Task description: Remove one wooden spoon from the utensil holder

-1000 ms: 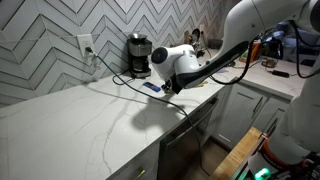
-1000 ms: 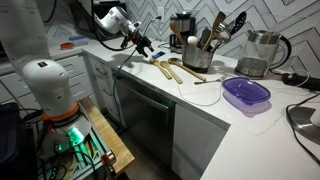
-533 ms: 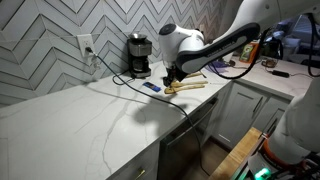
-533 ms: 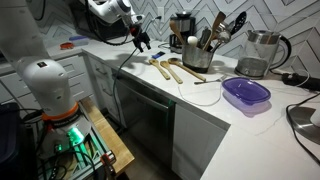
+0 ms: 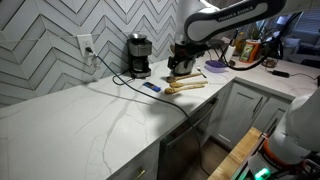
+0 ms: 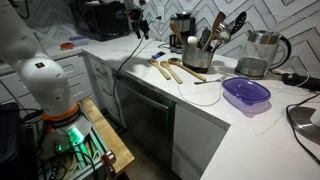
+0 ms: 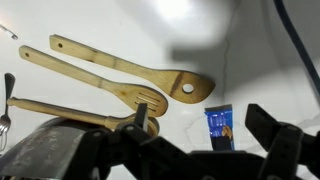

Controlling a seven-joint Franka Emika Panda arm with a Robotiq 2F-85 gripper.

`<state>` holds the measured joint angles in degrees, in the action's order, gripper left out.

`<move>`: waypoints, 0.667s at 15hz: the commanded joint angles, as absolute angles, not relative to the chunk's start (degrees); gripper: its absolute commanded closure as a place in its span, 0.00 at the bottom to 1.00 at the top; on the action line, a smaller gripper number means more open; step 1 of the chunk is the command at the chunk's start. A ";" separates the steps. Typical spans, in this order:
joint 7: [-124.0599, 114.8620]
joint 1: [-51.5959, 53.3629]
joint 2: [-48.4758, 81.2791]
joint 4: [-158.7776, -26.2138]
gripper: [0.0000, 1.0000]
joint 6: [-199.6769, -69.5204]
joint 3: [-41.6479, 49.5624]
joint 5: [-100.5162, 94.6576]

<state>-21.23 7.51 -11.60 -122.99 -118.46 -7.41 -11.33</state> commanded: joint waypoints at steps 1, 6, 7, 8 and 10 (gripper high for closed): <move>-17.04 6.46 -17.46 -124.04 0.00 -116.34 -6.43 -5.62; -17.71 5.49 -16.41 -122.81 0.00 -117.41 -7.73 -7.38; -17.73 5.49 -16.06 -122.82 0.00 -117.43 -7.77 -7.40; -17.74 5.49 -15.77 -122.82 0.00 -117.44 -7.79 -7.41; -17.75 5.46 -15.54 -122.82 0.00 -117.45 -7.78 -7.42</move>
